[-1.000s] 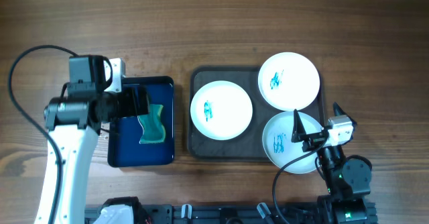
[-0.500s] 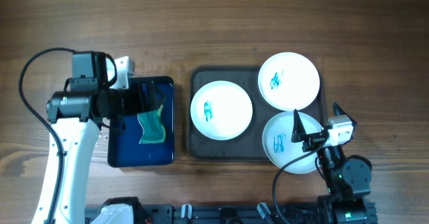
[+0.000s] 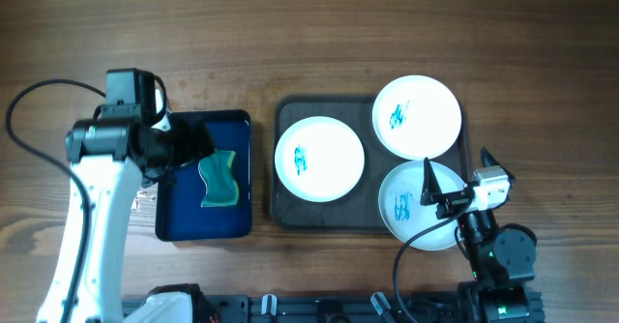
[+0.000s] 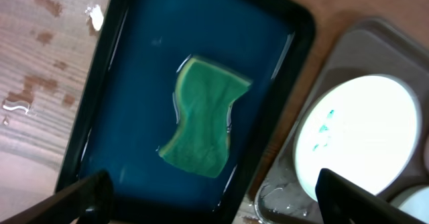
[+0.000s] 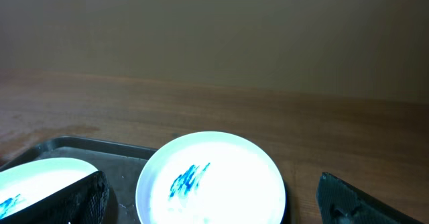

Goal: Clean dirty plates on tray and stack at the side

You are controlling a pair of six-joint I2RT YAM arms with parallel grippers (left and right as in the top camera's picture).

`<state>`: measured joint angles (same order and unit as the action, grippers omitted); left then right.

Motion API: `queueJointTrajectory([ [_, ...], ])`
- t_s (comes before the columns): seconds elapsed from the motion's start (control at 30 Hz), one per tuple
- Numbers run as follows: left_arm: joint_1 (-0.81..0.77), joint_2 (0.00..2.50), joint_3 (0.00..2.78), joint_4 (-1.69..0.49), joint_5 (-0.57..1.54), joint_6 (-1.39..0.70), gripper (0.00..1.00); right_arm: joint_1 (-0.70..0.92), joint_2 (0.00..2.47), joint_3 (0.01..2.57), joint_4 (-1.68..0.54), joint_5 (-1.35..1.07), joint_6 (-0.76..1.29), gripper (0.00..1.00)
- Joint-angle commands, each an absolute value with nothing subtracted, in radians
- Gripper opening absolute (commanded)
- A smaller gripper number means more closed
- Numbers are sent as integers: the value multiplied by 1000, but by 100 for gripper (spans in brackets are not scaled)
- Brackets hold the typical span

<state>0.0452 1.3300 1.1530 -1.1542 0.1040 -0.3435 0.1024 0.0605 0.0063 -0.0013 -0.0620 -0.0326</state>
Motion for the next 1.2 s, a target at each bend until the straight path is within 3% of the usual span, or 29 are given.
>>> queueJointTrajectory([
  [0.0,44,1449,1197,-1206,70,-382,86,105,56,5,2,-52,-51,100],
  [0.13,44,1494,1197,-1189,71,-383,91,105,56,5,1,-52,-51,100],
  [0.17,44,1494,1197,-1182,77,-383,100,105,56,5,1,-52,-51,100],
  [0.33,43,1494,1197,-1189,110,-383,97,105,56,5,12,-55,-47,100],
  [0.4,43,1494,1197,-1191,133,-383,97,105,56,6,15,-195,-31,100],
  [0.53,43,1494,1197,-1175,134,-383,100,105,58,6,35,-622,585,100],
  [0.63,43,1494,1197,-1168,134,-383,100,105,101,32,25,-796,611,100],
  [0.73,43,1494,1197,-1154,134,-383,100,105,274,128,24,-814,624,100],
  [0.83,43,1494,1197,-1142,134,-383,100,105,627,324,2,-895,435,100],
  [0.93,43,1494,1197,-1141,141,-383,100,105,1047,669,-270,-911,222,100],
  [1.1,43,1494,1197,-1134,141,-383,100,114,1567,1187,-923,-406,75,100],
  [1.17,43,1494,1197,-1129,141,-383,100,119,1597,1231,-943,-302,83,100],
])
